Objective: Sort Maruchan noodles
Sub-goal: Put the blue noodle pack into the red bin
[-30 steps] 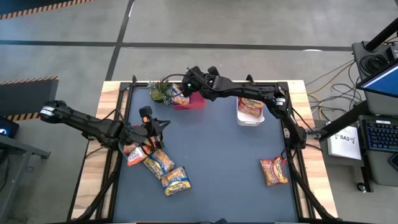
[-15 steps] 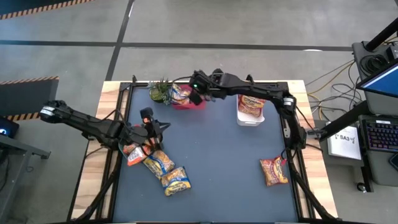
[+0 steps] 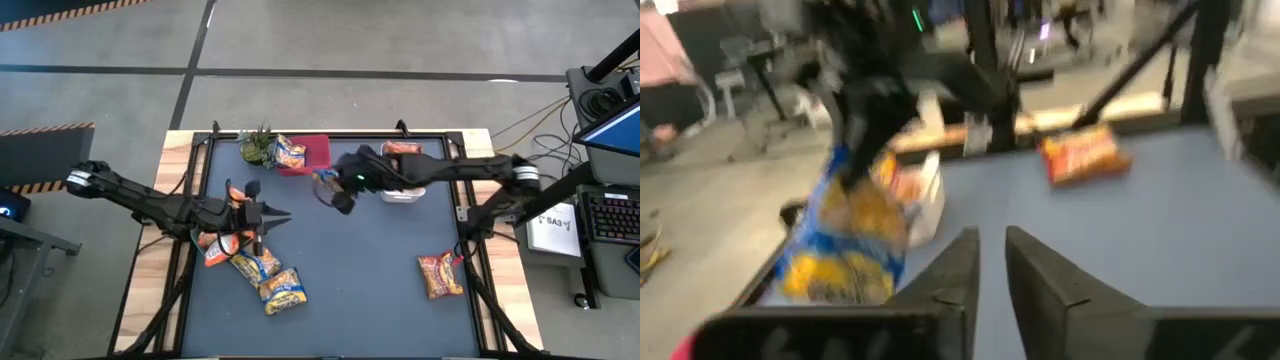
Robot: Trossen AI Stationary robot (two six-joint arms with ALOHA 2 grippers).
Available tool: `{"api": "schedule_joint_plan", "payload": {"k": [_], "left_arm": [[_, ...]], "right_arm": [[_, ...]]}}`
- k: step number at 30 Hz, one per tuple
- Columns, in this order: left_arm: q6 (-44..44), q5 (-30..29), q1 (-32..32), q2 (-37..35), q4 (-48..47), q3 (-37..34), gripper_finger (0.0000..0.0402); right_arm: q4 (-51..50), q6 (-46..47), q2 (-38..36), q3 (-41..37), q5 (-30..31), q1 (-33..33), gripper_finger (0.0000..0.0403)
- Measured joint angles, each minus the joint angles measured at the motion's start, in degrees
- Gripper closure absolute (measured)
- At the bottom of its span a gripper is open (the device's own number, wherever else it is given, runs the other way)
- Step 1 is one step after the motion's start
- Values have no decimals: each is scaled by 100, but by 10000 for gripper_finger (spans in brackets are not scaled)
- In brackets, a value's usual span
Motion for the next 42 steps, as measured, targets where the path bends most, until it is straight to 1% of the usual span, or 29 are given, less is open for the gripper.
{"api": "schedule_joint_plan", "payload": {"k": [4, 9, 12, 14, 15, 17, 20, 24, 26, 32, 37, 40, 42], "left_arm": [[66, 68, 62, 372, 901, 0, 314], [122, 69, 296, 1196, 2096, 0, 231], [319, 63, 487, 1730, 2802, 0, 187], [446, 65, 657, 2023, 3116, 4, 163], [455, 89, 764, 2159, 3156, 18, 154], [374, 338, 1016, 2429, 3165, 79, 144], [249, 799, 1350, 2811, 3185, 245, 143], [347, 1579, 1656, 3278, 3129, 536, 153], [344, 1769, 1763, 3439, 3085, 658, 160], [297, 1783, 1877, 3658, 3009, 736, 177], [294, 1789, 1895, 3709, 2928, 752, 201], [309, 1789, 1898, 3710, 2895, 752, 222], [313, 1789, 1898, 3710, 2898, 752, 245]], "right_arm": [[1273, 30, -674, -1121, -253, 187, 392], [2418, 50, -1173, -2130, -533, 287, 392], [2821, 37, -1316, -2483, -772, 292, 392], [2921, 37, -1347, -2615, -810, 293, 392], [2921, 23, -1354, -2658, -821, 303, 392], [2917, -52, -1354, -2703, -822, 303, 392], [2924, -145, -1354, -2714, -844, 303, 392], [2918, -327, -1352, -2699, -933, 303, 392], [2917, -394, -1352, -2683, -958, 303, 392], [2920, -559, -1352, -2683, -1106, 303, 392], [2916, -680, -1352, -2690, -1115, 303, 392], [2918, -731, -1352, -2692, -1111, 303, 392], [2920, -735, -1352, -2692, -1111, 303, 392]]}}
